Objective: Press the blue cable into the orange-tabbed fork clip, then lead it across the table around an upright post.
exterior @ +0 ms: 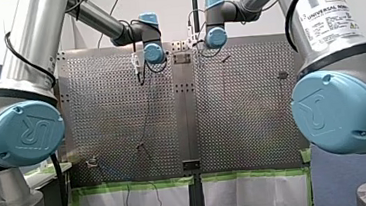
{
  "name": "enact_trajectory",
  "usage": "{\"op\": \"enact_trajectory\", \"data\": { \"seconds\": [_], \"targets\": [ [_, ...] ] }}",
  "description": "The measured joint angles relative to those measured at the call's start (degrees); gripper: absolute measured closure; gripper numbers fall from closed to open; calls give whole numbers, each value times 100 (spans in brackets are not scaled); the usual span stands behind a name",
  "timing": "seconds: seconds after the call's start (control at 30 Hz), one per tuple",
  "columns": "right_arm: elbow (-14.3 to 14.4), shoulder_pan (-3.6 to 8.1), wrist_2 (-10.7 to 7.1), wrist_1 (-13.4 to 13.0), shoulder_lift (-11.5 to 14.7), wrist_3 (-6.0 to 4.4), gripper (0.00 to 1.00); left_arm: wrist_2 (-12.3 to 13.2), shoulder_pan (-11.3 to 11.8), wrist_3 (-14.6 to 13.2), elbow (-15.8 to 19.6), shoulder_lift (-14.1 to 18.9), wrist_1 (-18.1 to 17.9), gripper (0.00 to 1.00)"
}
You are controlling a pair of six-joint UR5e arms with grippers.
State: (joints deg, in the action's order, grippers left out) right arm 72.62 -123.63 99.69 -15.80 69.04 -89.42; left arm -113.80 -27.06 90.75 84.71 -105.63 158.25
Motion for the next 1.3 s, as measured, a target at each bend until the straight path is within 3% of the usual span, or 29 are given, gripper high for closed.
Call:
{"op": "enact_trajectory", "data": {
  "seconds": [0.33,0.63,1.03,1.3],
  "targets": [
    [-13,239,131,252,49,-39,100,116,-66,-1,-346,-20,150,100],
    [-15,368,139,305,82,-42,100,295,-169,4,-802,-189,466,100],
    [-15,688,133,408,225,-63,100,381,-282,14,-1370,-389,891,100],
    [-32,873,130,500,265,-79,100,456,-318,67,-1592,-418,956,100]
  ]
}}
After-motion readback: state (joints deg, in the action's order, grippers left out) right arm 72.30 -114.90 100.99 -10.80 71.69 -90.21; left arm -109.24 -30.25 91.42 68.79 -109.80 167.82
